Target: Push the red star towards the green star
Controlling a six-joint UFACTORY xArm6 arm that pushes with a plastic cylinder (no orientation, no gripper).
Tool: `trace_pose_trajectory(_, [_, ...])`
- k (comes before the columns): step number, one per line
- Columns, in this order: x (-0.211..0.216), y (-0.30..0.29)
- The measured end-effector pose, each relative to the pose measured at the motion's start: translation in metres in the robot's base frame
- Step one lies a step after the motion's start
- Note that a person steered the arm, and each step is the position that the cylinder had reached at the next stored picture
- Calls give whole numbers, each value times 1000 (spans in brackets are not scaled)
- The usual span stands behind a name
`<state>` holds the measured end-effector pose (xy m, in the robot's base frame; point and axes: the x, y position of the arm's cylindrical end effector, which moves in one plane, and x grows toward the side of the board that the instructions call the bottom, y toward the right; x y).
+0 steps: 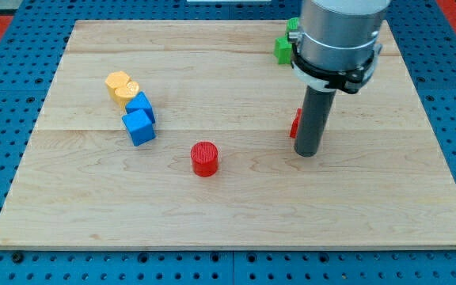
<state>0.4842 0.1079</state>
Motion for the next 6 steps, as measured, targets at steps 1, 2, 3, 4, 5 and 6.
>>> trace_pose_trajectory(1, [-17,-1])
trace_pose_trajectory(2, [-50,-19])
trace_pose_trajectory(3, [-84,-3])
trace_pose_trajectory(4, [-85,13])
trace_pose_trajectory(5, [-87,35])
trace_pose_trajectory(6, [-113,30])
